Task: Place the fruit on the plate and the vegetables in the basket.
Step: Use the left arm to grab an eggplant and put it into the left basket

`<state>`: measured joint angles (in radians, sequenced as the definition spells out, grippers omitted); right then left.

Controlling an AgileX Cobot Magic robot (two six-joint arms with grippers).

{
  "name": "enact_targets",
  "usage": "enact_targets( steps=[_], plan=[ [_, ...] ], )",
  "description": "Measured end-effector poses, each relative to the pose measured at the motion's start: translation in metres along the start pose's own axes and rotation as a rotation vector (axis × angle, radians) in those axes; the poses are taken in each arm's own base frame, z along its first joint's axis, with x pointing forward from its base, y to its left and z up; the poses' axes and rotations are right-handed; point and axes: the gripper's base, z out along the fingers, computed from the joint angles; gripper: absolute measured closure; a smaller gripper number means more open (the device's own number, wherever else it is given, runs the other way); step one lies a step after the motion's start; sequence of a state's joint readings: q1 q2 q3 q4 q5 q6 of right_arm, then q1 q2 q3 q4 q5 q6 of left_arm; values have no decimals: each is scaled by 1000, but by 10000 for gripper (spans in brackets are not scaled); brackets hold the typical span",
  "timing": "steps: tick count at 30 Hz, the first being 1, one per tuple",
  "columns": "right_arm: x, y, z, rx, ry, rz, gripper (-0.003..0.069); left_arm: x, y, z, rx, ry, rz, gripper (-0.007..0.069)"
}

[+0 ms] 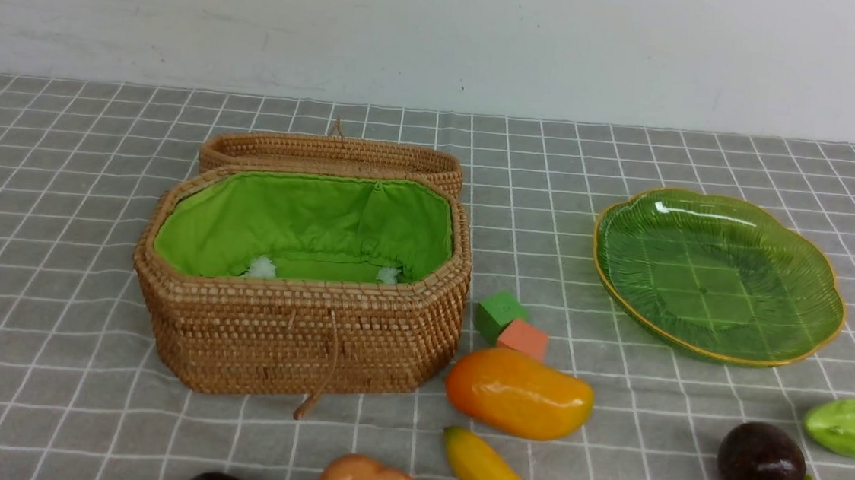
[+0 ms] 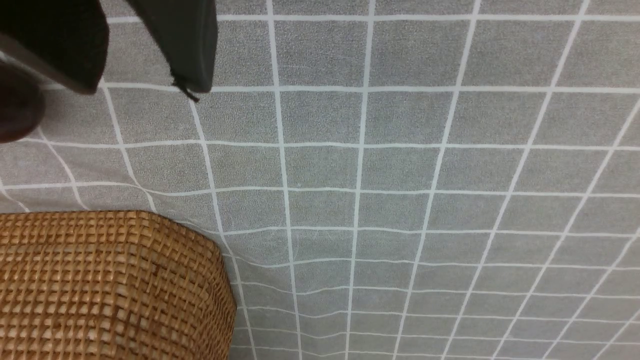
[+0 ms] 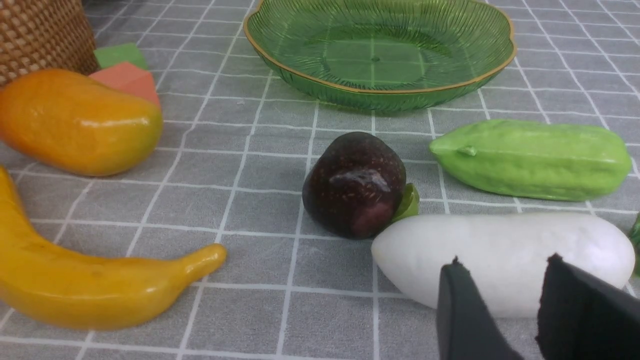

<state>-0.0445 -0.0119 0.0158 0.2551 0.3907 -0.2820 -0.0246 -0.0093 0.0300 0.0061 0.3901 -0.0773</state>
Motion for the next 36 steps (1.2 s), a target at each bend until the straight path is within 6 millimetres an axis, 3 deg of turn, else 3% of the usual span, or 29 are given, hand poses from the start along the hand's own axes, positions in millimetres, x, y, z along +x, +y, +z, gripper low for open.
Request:
enact_targets(
  steps=[12, 18, 24, 26, 30, 34, 36],
  plan=[
    [0, 0, 0, 0, 0, 0, 417, -5, 1, 0, -7, -50, 23, 386],
    [0, 0, 0, 0, 0, 0, 417, -20, -2, -2, 23, -224, -51, 386],
    [0, 0, 0, 0, 0, -1, 417, -44, -3, -11, 101, -502, -270, 386],
    [0, 0, 0, 0, 0, -1, 417, -58, -2, -20, 138, -646, -331, 386],
    [0, 0, 0, 0, 0, -1, 417, -95, -5, -45, 174, -767, -348, 386],
    [0, 0, 0, 0, 0, -1, 417, -176, -12, -92, 205, -826, -339, 386],
    [0, 0, 0, 0, 0, -1, 417, -206, -15, -99, 197, -748, -336, 386]
  ],
)
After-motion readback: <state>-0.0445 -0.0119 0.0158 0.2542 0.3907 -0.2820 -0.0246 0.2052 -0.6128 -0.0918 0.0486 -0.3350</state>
